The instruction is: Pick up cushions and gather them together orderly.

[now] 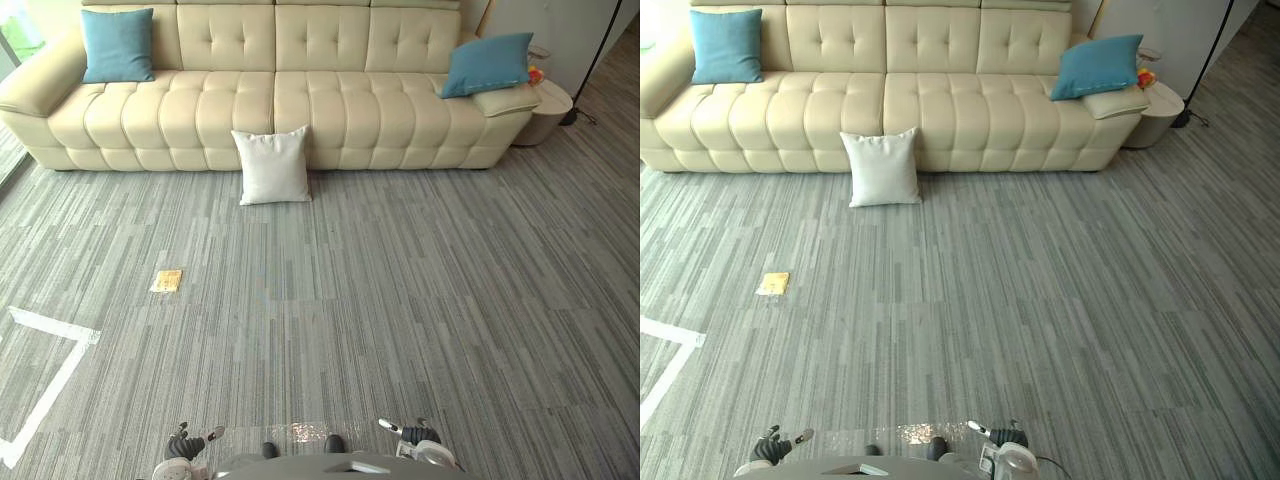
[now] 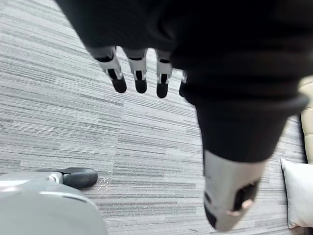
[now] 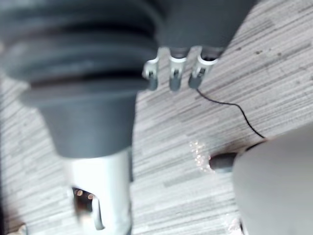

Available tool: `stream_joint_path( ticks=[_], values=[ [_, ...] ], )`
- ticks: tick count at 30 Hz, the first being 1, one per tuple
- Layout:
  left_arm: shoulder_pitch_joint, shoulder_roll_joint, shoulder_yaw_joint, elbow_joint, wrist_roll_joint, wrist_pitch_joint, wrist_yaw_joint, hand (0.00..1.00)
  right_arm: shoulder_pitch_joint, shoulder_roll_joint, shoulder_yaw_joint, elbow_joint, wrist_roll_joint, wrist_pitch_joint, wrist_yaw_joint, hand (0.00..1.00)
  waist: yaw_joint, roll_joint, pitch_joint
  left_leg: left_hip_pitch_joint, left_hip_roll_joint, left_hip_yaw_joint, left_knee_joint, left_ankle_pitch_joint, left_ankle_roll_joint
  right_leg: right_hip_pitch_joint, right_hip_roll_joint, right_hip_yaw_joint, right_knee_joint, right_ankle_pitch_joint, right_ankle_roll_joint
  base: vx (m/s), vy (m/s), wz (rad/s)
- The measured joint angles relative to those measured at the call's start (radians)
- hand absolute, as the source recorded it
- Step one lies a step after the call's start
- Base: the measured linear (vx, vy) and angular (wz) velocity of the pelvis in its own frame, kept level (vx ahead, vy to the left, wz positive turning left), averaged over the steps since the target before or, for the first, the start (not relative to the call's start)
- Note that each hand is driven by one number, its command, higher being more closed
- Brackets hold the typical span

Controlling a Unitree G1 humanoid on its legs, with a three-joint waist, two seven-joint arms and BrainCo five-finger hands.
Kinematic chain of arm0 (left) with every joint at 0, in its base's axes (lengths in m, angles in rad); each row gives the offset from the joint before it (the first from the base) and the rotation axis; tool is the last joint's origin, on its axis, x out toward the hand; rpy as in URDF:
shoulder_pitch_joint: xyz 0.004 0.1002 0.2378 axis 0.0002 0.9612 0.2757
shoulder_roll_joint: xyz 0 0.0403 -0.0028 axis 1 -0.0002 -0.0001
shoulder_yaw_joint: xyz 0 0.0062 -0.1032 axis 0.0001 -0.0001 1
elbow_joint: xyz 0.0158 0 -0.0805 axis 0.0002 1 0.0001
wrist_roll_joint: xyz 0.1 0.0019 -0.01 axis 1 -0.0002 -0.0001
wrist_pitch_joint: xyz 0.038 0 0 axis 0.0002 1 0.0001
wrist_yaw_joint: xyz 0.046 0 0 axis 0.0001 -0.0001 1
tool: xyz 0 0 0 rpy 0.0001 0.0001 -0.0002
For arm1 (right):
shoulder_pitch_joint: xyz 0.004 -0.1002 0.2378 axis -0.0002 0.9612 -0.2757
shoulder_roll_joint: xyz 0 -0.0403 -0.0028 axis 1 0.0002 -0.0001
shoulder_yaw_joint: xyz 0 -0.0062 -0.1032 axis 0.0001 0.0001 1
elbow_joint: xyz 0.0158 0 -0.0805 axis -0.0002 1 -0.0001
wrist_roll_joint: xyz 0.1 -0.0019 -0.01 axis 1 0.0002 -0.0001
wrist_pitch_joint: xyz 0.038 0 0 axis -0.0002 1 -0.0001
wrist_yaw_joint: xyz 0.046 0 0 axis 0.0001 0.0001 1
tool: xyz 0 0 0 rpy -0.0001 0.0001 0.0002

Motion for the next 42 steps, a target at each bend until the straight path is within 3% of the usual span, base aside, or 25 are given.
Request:
stream_joint_path(
  ticks=[5,8,12,13,15,16,17,20,21,23,25,26,27,28,29,31,32,33,34,35,36,37,39,40,42],
  values=[
    [-0.005,0.003,0.0,-0.002,0.0,0.0,-0.001,0.0,-0.001,-0.001,0.001,-0.001,0.0,0.0,0.0,0.0,0.011,-0.005,0.002,-0.042,0.0,0.024,0.01,-0.018,0.004,-0.046,-0.001,0.016,0.006,-0.008,0.009,0.01,-0.003,-0.1],
    [-0.019,0.01,-0.002,-0.005,0.001,0.001,-0.002,0.0,-0.003,-0.001,0.001,-0.006,0.003,0.0,-0.001,0.0,0.015,-0.009,0.012,-0.111,0.005,0.052,0.136,-0.098,0.012,-0.091,-0.011,0.028,0.051,-0.037,0.02,0.09,0.04,-0.16],
    [-0.021,0.01,-0.028,-0.017,0.0,0.001,-0.002,0.0,0.002,-0.003,-0.014,-0.042,0.011,0.0,-0.001,0.0,0.015,0.006,0.03,-0.15,0.013,0.064,0.299,-0.234,0.031,-0.172,-0.044,0.018,0.307,-0.173,0.053,0.13,0.091,-0.12],
    [-0.023,0.009,-0.045,-0.025,0.001,0.002,-0.001,0.0,0.002,-0.003,-0.016,-0.066,0.021,-0.001,0.0,0.0,0.022,0.015,0.035,-0.145,0.013,0.067,0.346,-0.286,0.042,-0.261,-0.072,-0.017,0.532,-0.216,0.064,0.2,0.174,-0.16],
    [-0.027,0.011,-0.048,-0.031,0.001,0.003,-0.001,0.0,0.008,0.002,-0.016,-0.101,0.033,-0.004,0.0,0.0,0.02,0.018,0.044,-0.132,0.009,0.057,0.375,-0.311,0.06,-0.349,-0.105,-0.041,0.749,-0.214,0.04,0.25,0.148,0.04],
    [-0.037,0.015,-0.047,-0.033,0.0,0.007,0.001,0.0,0.014,0.005,-0.011,-0.124,0.045,-0.006,0.001,0.0,0.013,0.016,0.056,-0.092,0.001,0.047,0.384,-0.34,0.073,-0.413,-0.126,-0.052,0.913,-0.241,0.017,0.37,0.106,0.24],
    [-0.037,0.017,-0.047,-0.032,0.0,0.01,0.001,0.0,0.012,0.005,-0.008,-0.126,0.049,-0.008,0.001,0.0,0.013,0.014,0.056,-0.051,0.001,0.028,0.378,-0.361,0.071,-0.438,-0.129,-0.066,0.985,-0.28,0.023,0.41,0.093,0.31],
    [-0.062,0.012,-0.047,-0.032,0.001,0.011,0.001,0.0,-0.002,-0.003,-0.011,-0.127,0.059,-0.01,0.001,0.0,-0.002,0.019,0.063,0.035,0.014,-0.018,0.319,-0.368,0.066,-0.506,-0.115,-0.135,0.989,-0.35,0.002,0.55,0.02,0.48],
    [-0.079,-0.003,-0.048,-0.032,0.001,0.011,0.001,0.0,-0.019,-0.015,-0.013,-0.135,0.06,-0.013,0.0,0.0,-0.014,0.044,0.076,0.079,0.048,-0.029,0.279,-0.372,0.049,-0.553,-0.076,-0.18,0.927,-0.354,-0.023,0.56,-0.045,0.42],
    [-0.11,-0.014,-0.063,-0.032,0.002,0.01,0.002,0.0,-0.026,-0.031,-0.008,-0.155,0.059,-0.017,0.0,0.0,-0.022,0.06,0.094,0.116,0.085,-0.037,0.253,-0.365,-0.003,-0.639,-0.022,-0.223,0.769,-0.297,-0.051,0.63,-0.073,0.39],
    [-0.133,-0.02,-0.082,-0.031,0.003,0.009,0.0,0.0,-0.017,-0.044,0.0,-0.151,0.057,-0.018,-0.001,0.0,-0.037,0.046,0.118,0.172,0.09,-0.051,0.242,-0.35,-0.049,-0.677,0.017,-0.214,0.492,-0.145,-0.061,0.75,-0.112,0.51],
    [-0.13,-0.019,-0.087,-0.03,0.005,0.009,0.0,0.0,0.012,-0.041,0.01,-0.142,0.057,-0.008,0.0,0.0,-0.059,0.02,0.119,0.213,0.073,-0.08,0.237,-0.349,-0.083,-0.656,0.026,-0.176,0.284,-0.022,-0.064,0.87,-0.159,0.72],
    [-0.131,-0.032,-0.088,-0.018,0.012,0.008,-0.002,0.0,0.026,-0.04,-0.001,-0.118,0.058,-0.003,0.0,0.0,-0.068,0.029,0.127,0.258,0.091,-0.109,0.241,-0.345,-0.095,-0.644,0.029,-0.15,0.296,0.214,-0.195,0.86,-0.165,0.56],
    [-0.162,-0.052,-0.077,-0.01,0.024,0.006,-0.007,0.0,0.001,-0.04,-0.027,-0.108,0.058,0.003,0.0,0.0,-0.066,0.067,0.151,0.245,0.118,-0.107,0.273,-0.296,-0.14,-0.674,0.035,-0.152,0.414,0.123,-0.195,0.77,-0.176,0.34],
    [-0.17,-0.059,-0.073,-0.013,0.027,0.002,-0.006,0.0,-0.003,-0.036,-0.04,-0.108,0.058,0.001,0.0,0.0,-0.069,0.069,0.154,0.235,0.113,-0.11,0.284,-0.248,-0.159,-0.698,0.019,-0.156,0.479,0.093,-0.191,0.68,-0.202,0.22],
    [-0.164,-0.091,-0.023,-0.02,0.035,-0.005,-0.004,0.0,0.01,-0.038,-0.042,-0.126,0.058,-0.001,0.0,0.0,-0.093,0.091,0.158,0.231,0.122,-0.102,0.359,-0.02,-0.122,-0.655,-0.011,-0.173,0.622,-0.068,-0.186,0.73,-0.268,0.54],
    [-0.161,-0.092,-0.011,-0.022,0.034,-0.005,-0.003,0.0,0.014,-0.042,-0.032,-0.131,0.058,-0.002,0.0,0.0,-0.094,0.091,0.158,0.215,0.13,-0.09,0.415,0.028,-0.111,-0.635,-0.01,-0.174,0.633,-0.102,-0.178,0.64,-0.266,0.43],
    [-0.157,-0.096,0.007,-0.024,0.033,-0.001,-0.001,0.0,0.027,-0.046,-0.017,-0.156,0.058,-0.003,0.0,0.0,-0.09,0.094,0.159,0.162,0.147,-0.087,0.543,0.149,-0.113,-0.588,0.002,-0.173,0.628,-0.158,-0.171,0.59,-0.239,0.15],
    [-0.143,-0.103,0.028,-0.034,0.03,0.0,0.0,0.0,0.037,-0.046,-0.009,-0.176,0.058,-0.005,-0.002,0.0,-0.088,0.1,0.159,0.086,0.176,-0.086,0.705,0.222,-0.127,-0.543,0.022,-0.167,0.609,-0.201,-0.167,0.57,-0.215,0.16],
    [-0.138,-0.11,0.051,-0.044,0.027,0.002,0.0,0.0,0.045,-0.046,-0.008,-0.182,0.059,-0.005,-0.005,0.0,-0.088,0.104,0.157,0.009,0.206,-0.08,0.858,0.179,-0.134,-0.51,0.034,-0.172,0.595,-0.217,-0.17,0.51,-0.175,0.11],
    [-0.131,-0.117,0.083,-0.059,0.02,0.005,0.003,0.0,0.062,-0.046,-0.006,-0.191,0.061,-0.004,-0.01,0.0,-0.072,0.101,0.158,-0.103,0.26,-0.03,1.091,0.103,-0.128,-0.45,0.056,-0.174,0.573,-0.247,-0.191,0.49,-0.155,-0.05],
    [-0.121,-0.118,0.102,-0.081,0.016,0.01,0.004,0.0,0.081,-0.047,-0.003,-0.199,0.067,-0.007,-0.015,0.0,-0.05,0.099,0.159,-0.181,0.311,0.028,1.22,0.034,-0.111,-0.381,0.071,-0.172,0.546,-0.261,-0.199,0.48,-0.137,-0.16],
    [-0.116,-0.118,0.119,-0.1,0.0,0.012,0.009,0.0,0.09,-0.047,0.004,-0.199,0.091,-0.007,-0.018,0.0,-0.034,0.093,0.159,-0.266,0.344,0.089,1.279,-0.06,-0.07,-0.283,0.076,-0.153,0.507,-0.282,-0.191,0.45,-0.072,-0.22],
    [-0.113,-0.12,0.118,-0.117,-0.001,0.01,0.019,0.0,0.088,-0.049,0.007,-0.201,0.098,-0.008,-0.022,0.0,-0.022,0.08,0.157,-0.346,0.351,0.132,1.259,-0.121,-0.06,-0.21,0.076,-0.134,0.458,-0.283,-0.174,0.41,-0.034,-0.24],
    [-0.113,-0.12,0.117,-0.133,-0.001,0.007,0.02,0.0,0.085,-0.049,0.01,-0.208,0.099,-0.009,-0.023,0.0,-0.009,0.08,0.152,-0.424,0.351,0.175,1.178,-0.175,-0.057,-0.135,0.076,-0.112,0.391,-0.274,-0.156,0.42,0.021,-0.29]
  ],
)
